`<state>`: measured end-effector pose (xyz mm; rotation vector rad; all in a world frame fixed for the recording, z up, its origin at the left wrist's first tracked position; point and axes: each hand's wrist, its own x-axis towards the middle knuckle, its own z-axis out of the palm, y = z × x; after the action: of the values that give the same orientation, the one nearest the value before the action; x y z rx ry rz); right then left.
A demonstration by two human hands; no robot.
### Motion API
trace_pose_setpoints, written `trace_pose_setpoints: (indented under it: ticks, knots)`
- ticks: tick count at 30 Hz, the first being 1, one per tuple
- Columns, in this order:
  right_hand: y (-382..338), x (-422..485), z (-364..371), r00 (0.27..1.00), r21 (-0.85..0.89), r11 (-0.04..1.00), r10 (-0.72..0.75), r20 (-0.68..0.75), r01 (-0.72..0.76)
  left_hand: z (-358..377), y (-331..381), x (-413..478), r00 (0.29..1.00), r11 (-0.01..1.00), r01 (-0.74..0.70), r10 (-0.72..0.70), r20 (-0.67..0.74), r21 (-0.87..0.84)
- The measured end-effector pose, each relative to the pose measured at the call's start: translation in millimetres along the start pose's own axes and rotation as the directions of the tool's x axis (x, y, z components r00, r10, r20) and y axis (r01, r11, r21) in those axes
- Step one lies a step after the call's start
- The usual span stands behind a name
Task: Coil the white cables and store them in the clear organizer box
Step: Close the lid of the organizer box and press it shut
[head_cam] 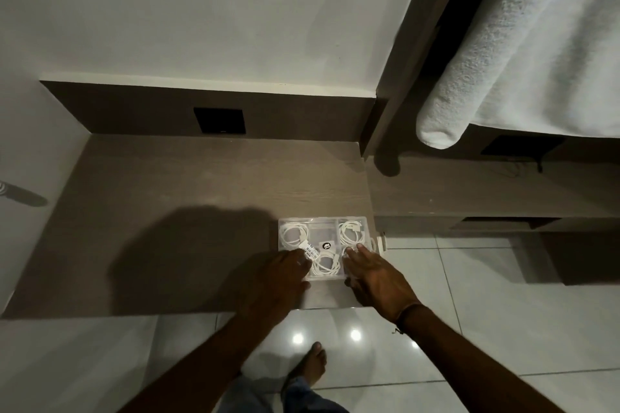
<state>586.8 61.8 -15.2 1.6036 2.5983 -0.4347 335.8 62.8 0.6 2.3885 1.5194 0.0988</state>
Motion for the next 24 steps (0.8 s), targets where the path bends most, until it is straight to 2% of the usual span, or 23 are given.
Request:
trace_pose_setpoints:
  ticks: [3,7,10,14,17,21,24]
  knots:
    - [-11,-4,3,0.999,-0.048,0.999,0.027,0.029,-0.026,10,4,-8,0.990,0.977,-0.106,0.122,-0.074,0.186]
    - [-15,-6,5,0.998,-0.062,0.996,0.055,-0.024,-0.057,26,0,-11,0.971,0.949,-0.147,0.192,-0.142,0.279]
    - [-21,-7,10,0.995,-0.074,0.993,0.098,0.022,-0.096,29,2,-5,0.979,0.955,-0.113,0.155,-0.134,0.276]
    - [-29,-9,5,0.989,-0.076,0.987,0.144,0.018,-0.142,32,7,-4,0.999,0.973,-0.047,0.051,-0.011,0.227]
    - [-28,-11,11,0.988,-0.044,0.987,0.157,-0.012,-0.157,35,6,-4,0.999,0.967,-0.037,0.043,-0.021,0.251]
    - [-18,-12,18,0.985,-0.087,0.985,0.155,0.078,-0.148,41,6,-6,0.999,0.960,-0.021,0.033,-0.037,0.278]
    - [-22,-12,16,0.987,-0.092,0.984,0.155,0.031,-0.151,48,6,-7,0.998,0.951,-0.037,0.049,-0.033,0.307]
